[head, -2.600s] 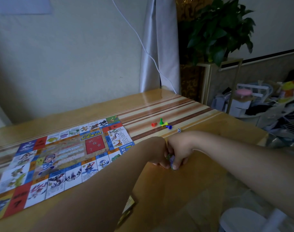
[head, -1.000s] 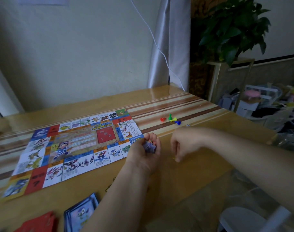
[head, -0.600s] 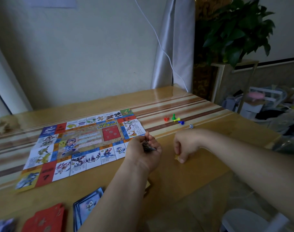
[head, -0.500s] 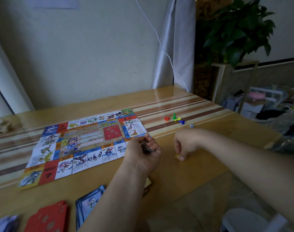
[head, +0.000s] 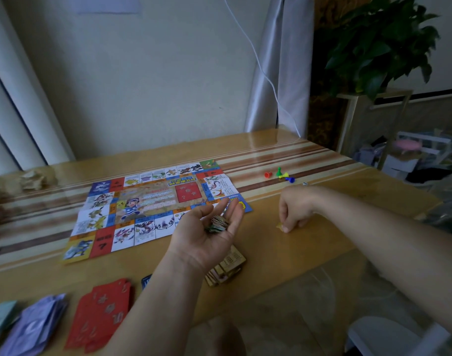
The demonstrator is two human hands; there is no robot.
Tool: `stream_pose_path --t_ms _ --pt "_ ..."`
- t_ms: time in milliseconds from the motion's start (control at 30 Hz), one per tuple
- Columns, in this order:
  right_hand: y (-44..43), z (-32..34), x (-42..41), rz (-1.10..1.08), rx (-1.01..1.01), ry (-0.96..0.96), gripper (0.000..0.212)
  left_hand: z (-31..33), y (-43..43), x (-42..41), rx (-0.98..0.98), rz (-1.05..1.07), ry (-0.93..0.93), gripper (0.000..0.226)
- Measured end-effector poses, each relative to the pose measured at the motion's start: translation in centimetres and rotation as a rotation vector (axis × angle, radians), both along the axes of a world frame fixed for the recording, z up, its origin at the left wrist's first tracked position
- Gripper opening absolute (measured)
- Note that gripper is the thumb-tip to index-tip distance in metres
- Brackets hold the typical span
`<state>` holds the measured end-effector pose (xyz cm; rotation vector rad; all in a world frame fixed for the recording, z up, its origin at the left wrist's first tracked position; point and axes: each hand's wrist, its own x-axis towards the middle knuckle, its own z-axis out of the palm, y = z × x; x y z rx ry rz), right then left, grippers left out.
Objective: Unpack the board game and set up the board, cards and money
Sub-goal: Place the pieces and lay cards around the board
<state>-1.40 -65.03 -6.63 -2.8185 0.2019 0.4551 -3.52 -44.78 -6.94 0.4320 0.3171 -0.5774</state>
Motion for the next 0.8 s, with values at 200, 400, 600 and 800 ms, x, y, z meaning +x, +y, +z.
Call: stream_pose_path --t_ms 200,400,600,800 --pt "0.7 -0.1 -0.2 -0.009 0.041 -0.024 0.014 -0.5 1.4 -0.5 0.079 0.027 0.007 0.029" --pt "1.1 0.1 -0.1 0.033 0.061 0.029 0.011 -0.5 2.9 -0.3 0.057 0.138 0.068 0.02" --pt "2.3 1.3 -1.0 0.2 0.083 0.07 0.005 -0.5 3.2 -0.3 -0.027 0.193 0.122 0.017" --pt "7.3 4.8 -3.0 0.349 0.424 -0.391 0.015 -0.4 1.7 -0.6 0.014 0.138 0.168 0.033"
